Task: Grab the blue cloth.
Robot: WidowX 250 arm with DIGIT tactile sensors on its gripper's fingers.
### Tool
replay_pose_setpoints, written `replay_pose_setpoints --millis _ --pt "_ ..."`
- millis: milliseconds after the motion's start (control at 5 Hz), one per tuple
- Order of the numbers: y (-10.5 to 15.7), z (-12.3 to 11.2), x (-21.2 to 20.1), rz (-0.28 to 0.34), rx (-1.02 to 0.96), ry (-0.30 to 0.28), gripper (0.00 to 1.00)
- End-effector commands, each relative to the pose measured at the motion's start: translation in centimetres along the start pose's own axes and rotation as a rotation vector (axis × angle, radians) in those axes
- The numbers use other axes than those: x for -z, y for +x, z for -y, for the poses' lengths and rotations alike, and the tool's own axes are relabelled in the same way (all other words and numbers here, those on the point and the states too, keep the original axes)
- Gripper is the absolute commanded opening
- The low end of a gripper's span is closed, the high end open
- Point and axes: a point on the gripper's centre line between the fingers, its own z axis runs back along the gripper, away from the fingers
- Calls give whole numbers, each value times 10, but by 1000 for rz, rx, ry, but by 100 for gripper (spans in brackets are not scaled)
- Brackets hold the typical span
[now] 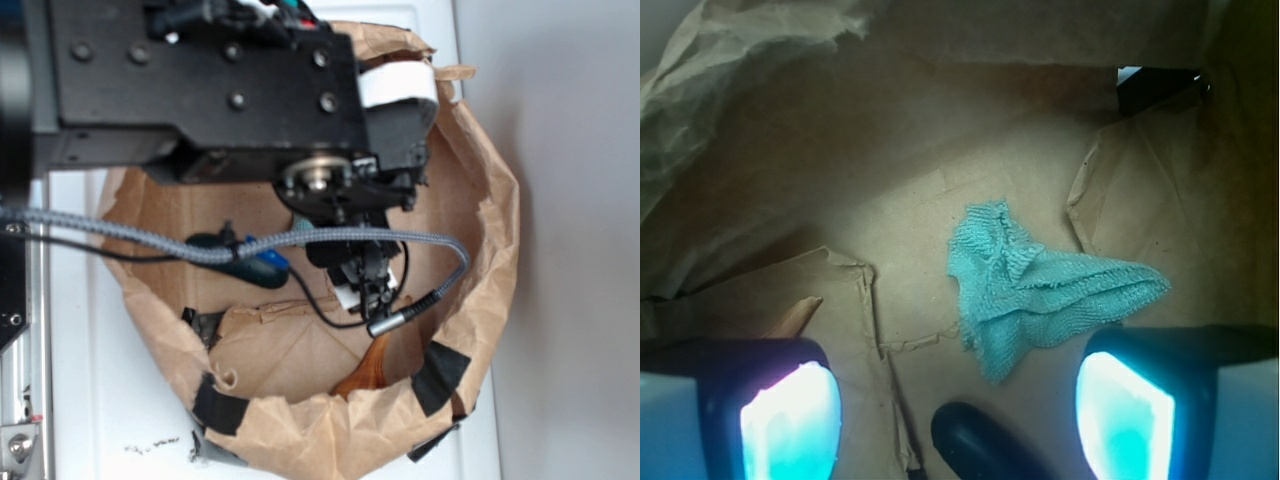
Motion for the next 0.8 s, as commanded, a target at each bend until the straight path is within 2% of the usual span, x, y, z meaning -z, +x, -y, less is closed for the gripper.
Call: replay_pose_setpoints --millis 0,200,400,600 --pt "9 3 -16 56 9 -18 100" --pt "18 -14 2 34 45 -51 100" --pt "34 -26 21 -4 56 -46 100" --pt "45 -38 36 -13 65 -48 100"
